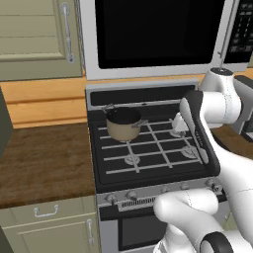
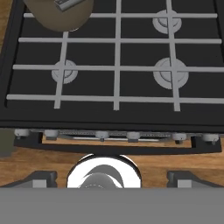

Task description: Turn off the rear left burner of the stove.

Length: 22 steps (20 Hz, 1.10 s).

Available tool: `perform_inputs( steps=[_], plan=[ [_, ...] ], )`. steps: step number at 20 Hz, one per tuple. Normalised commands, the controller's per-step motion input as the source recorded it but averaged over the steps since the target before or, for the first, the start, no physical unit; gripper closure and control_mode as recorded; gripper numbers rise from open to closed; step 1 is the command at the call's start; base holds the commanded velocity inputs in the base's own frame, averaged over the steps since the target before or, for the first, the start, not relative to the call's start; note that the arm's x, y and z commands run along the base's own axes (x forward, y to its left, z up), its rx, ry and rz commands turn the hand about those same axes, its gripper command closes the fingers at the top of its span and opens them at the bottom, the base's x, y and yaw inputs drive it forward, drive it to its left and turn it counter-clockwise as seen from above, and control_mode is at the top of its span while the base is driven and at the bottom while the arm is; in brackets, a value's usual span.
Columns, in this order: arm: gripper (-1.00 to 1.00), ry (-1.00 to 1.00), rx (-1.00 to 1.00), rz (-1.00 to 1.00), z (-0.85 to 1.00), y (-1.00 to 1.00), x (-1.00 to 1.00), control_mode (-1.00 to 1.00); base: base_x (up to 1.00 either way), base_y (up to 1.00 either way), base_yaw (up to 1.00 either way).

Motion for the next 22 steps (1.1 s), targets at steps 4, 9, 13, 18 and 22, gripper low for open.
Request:
perform_inputs(
  steps=[4,9,13,18,22],
  plan=[
    [-1.00,0.00,0.00,0.00,0.00,0.00,0.00,-1.00,0.00,0.00,0.00],
    [-1.00,0.00,0.00,0.00,0.00,0.00,0.00,-1.00,0.00,0.00,0.00],
    [-1.00,0.00,0.00,0.00,-0.01,-0.04,-0.09,-1.00,0.00,0.00,0.00],
    [-1.00,-0.01,0.00,0.00,-0.02,-0.03,-0.05,1.00,-0.08,-0.15,0.00],
    [-1.00,0.00,0.00,0.00,0.00,0.00,0.00,1.00,0.00,-0.18,0.00]
  ],
)
